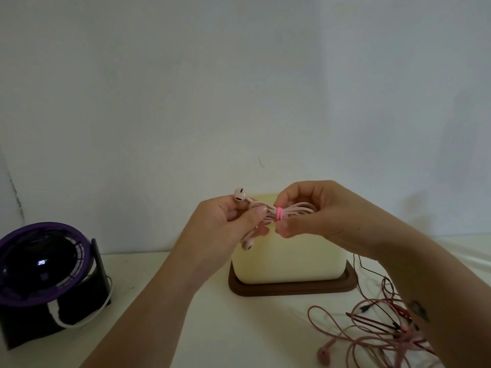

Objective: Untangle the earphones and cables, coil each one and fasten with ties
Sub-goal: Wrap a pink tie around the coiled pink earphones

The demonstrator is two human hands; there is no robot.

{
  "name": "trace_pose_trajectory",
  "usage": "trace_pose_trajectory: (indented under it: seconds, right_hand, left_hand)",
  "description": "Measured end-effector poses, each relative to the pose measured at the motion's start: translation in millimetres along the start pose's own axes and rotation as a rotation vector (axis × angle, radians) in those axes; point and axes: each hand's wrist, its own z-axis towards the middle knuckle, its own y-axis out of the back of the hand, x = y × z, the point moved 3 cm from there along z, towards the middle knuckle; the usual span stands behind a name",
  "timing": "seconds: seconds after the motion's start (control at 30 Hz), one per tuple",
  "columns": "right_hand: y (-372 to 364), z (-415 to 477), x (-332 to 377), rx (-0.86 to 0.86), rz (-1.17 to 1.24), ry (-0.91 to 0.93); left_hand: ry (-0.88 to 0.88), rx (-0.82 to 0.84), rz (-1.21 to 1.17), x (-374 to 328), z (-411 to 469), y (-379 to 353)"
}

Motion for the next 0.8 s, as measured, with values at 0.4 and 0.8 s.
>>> trace_pose_trajectory:
  seconds: [0.4, 0.8]
  right_hand:
    - [15, 0, -6, -0.104, -0.002, -0.035]
    - [37, 11, -33, -0.701, -0.079, 0.050]
  left_hand:
    - [0.132, -0.026, -0.341, 10, 4, 5]
    - [-0.174, -0.013, 0.940, 58, 4, -7]
